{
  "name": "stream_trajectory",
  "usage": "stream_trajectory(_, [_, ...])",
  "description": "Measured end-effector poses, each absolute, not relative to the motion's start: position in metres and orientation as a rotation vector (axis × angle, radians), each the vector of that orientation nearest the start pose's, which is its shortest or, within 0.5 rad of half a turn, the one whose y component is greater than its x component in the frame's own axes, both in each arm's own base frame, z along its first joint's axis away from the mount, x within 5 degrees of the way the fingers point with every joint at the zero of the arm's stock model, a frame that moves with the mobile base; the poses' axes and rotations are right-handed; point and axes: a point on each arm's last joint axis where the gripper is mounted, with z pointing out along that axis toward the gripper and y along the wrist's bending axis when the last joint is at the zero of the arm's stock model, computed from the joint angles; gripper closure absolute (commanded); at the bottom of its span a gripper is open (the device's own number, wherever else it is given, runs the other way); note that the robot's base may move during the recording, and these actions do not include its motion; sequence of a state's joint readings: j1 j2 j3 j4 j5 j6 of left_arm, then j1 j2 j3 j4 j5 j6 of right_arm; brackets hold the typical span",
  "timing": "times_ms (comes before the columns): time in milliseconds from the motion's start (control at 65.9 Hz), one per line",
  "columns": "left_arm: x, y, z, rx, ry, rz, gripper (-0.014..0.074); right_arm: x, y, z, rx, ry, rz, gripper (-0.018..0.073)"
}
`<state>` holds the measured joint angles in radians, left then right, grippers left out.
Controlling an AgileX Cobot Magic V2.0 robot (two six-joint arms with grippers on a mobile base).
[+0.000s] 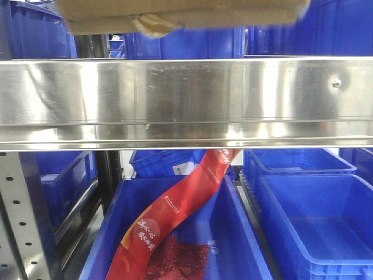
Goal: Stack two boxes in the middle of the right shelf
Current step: 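Lower the box stack onto the middle steel shelf with both grippers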
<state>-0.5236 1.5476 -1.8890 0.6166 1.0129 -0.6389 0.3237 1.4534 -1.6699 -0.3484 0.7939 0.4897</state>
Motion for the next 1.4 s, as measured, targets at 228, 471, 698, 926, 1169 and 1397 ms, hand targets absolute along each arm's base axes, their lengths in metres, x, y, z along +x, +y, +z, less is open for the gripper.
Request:
stream_trajectory(228, [0.302,-0.123,0.496,-0.045,1.956,0.01,0.0708,0.313,0.082,0.454,0.09,2.084,0.105,0.072])
stream_trajectory(471, [0.303,-0.122,0.497,-0.042,1.944,0.017,0.0708,0.315,0.083,0.456,0.081,2.055,0.119,0.072])
stream_trajectory(698, [0.318,-0.122,0.474,-0.078,2.051,0.047,0.0708,0.319,0.084,0.451,0.083,2.079,0.11,0.072])
stream_trajectory(926, [0.336,-0.119,0.458,-0.11,2.103,0.042,0.0558,0.333,0.089,0.434,0.083,2.14,0.095,0.0433])
stream_trajectory(1169, [0.339,-0.118,0.459,-0.102,2.078,0.03,0.022,0.337,0.091,0.432,0.077,2.132,0.097,0.0172])
stream_trajectory(1397, [0.339,-0.119,0.46,-0.1,2.071,0.01,0.017,0.337,0.091,0.433,0.076,2.122,0.101,0.0215])
